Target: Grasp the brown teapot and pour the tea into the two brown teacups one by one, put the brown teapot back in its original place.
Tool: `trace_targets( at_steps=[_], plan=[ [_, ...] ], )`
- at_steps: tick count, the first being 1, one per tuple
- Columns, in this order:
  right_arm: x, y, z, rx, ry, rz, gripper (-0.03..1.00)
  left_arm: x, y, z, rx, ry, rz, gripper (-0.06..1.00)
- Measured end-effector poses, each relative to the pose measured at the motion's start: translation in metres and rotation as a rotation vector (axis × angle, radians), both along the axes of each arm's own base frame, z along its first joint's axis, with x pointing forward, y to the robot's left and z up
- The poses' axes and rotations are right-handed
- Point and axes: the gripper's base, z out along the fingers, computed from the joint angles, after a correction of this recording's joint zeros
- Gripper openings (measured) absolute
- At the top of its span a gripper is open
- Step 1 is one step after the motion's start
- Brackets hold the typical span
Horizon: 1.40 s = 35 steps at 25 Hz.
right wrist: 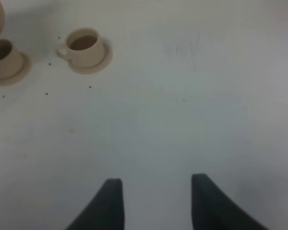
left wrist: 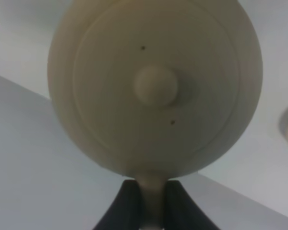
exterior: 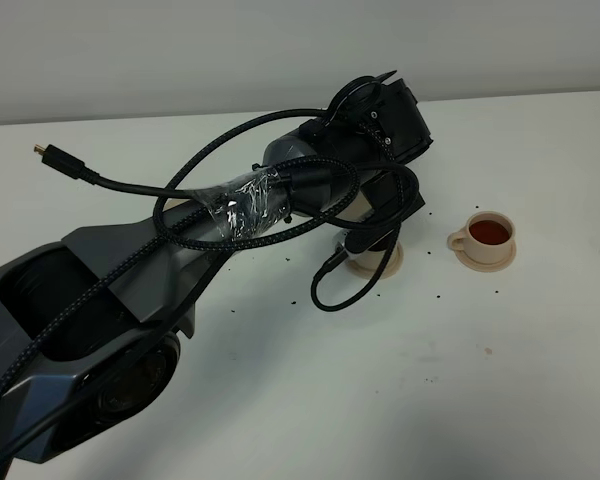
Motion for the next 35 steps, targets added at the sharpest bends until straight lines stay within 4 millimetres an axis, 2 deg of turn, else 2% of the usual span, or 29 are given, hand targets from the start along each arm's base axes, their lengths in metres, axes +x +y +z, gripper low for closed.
trace_targets(
  at_steps=[9,16,22,29,35],
  plan=[
    [0.000,0.000,0.000,0.000,0.000,0.000,0.34,-0.002,0.004,0.000,-0.009,0.011,0.068,0.13],
    [0.000,0.000,0.000,0.000,0.000,0.000,0.34,-0.003,0.010,0.012,-0.099,0.035,0.140,0.13],
    [0.000,0.000,0.000,0.000,0.000,0.000,0.34,0.001,0.026,0.016,-0.170,0.064,0.265,0.13],
    [0.000,0.000,0.000,0.000,0.000,0.000,0.34,0.009,0.046,0.030,-0.333,0.094,0.422,0.13],
    [0.000,0.000,0.000,0.000,0.000,0.000,0.34,0.017,0.069,0.025,-0.415,0.200,0.567,0.13]
  ],
)
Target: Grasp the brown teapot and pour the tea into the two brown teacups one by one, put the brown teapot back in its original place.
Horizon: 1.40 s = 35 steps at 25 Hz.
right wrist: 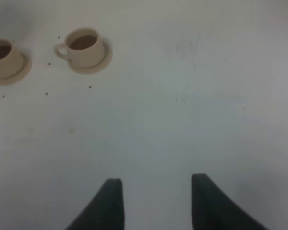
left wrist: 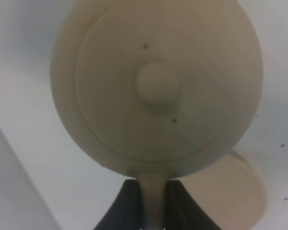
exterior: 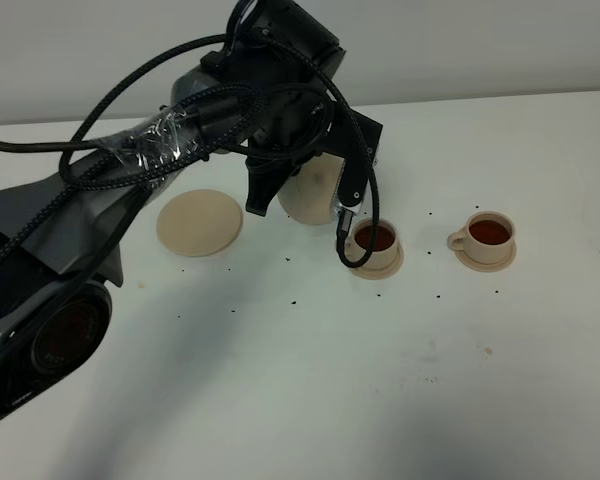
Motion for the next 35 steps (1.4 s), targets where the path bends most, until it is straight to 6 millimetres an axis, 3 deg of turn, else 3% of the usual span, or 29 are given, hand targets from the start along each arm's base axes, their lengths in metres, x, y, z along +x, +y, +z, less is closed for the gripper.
trace_targets(
  at_steps=[10,18,35],
  plan=[
    [0.000,0.000,0.000,0.000,0.000,0.000,0.34,0.011,0.026,-0.006,-0.131,0.109,0.112,0.13],
    [0.000,0.000,0.000,0.000,0.000,0.000,0.34,0.021,0.030,-0.032,-0.167,0.159,0.142,0.13],
    [0.000,0.000,0.000,0.000,0.000,0.000,0.34,0.033,0.053,-0.033,-0.276,0.196,0.192,0.13]
  ],
)
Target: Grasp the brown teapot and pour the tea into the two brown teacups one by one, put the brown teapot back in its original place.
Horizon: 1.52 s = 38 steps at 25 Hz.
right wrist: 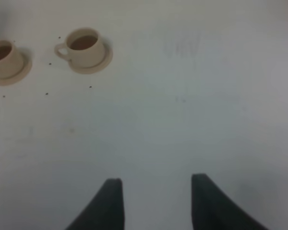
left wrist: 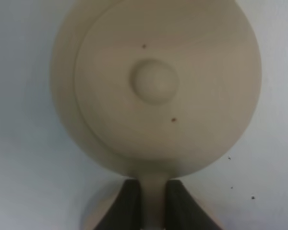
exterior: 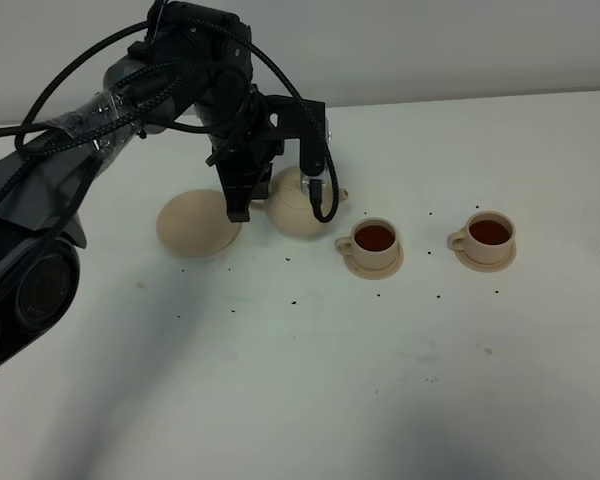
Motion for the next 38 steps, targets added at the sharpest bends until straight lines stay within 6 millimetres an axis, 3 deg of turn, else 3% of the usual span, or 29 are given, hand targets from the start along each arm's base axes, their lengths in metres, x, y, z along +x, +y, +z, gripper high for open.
trace_targets(
  at_steps=[17,30,38],
  plan=[
    [0.000,0.000,0.000,0.000,0.000,0.000,0.34,0.000,-0.001,0.000,-0.041,0.011,0.089,0.13],
    [0.000,0.000,0.000,0.000,0.000,0.000,0.34,0.005,0.015,0.002,-0.049,-0.020,0.664,0.13],
    [0.000,0.000,0.000,0.000,0.000,0.000,0.34,0.004,0.043,0.033,-0.083,-0.029,0.888,0.13]
  ],
)
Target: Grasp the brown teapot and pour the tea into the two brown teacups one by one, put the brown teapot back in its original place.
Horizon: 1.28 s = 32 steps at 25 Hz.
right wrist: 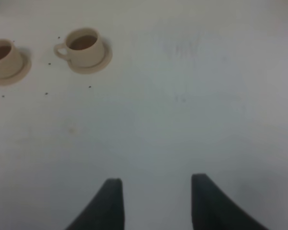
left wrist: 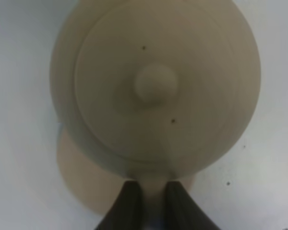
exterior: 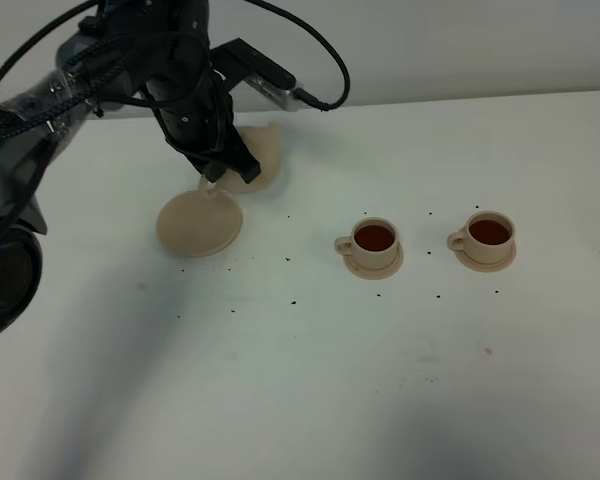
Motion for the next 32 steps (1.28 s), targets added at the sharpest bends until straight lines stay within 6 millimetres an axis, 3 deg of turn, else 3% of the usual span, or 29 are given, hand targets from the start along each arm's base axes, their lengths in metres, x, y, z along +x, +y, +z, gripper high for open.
trace_targets(
  at_steps=[7,13,23,32],
  plan=[
    [0.000,0.000,0.000,0.000,0.000,0.000,0.34,0.005,0.023,0.011,-0.026,-0.026,0.135,0.13],
    [0.000,0.000,0.000,0.000,0.000,0.000,0.34,0.005,0.029,0.014,-0.046,-0.026,0.190,0.13],
    [0.000,0.000,0.000,0.000,0.000,0.000,0.34,-0.022,0.054,0.007,-0.032,0.074,0.282,0.13],
    [0.000,0.000,0.000,0.001,0.000,0.001,0.34,-0.040,0.058,-0.023,-0.060,0.068,0.330,0.13]
  ],
)
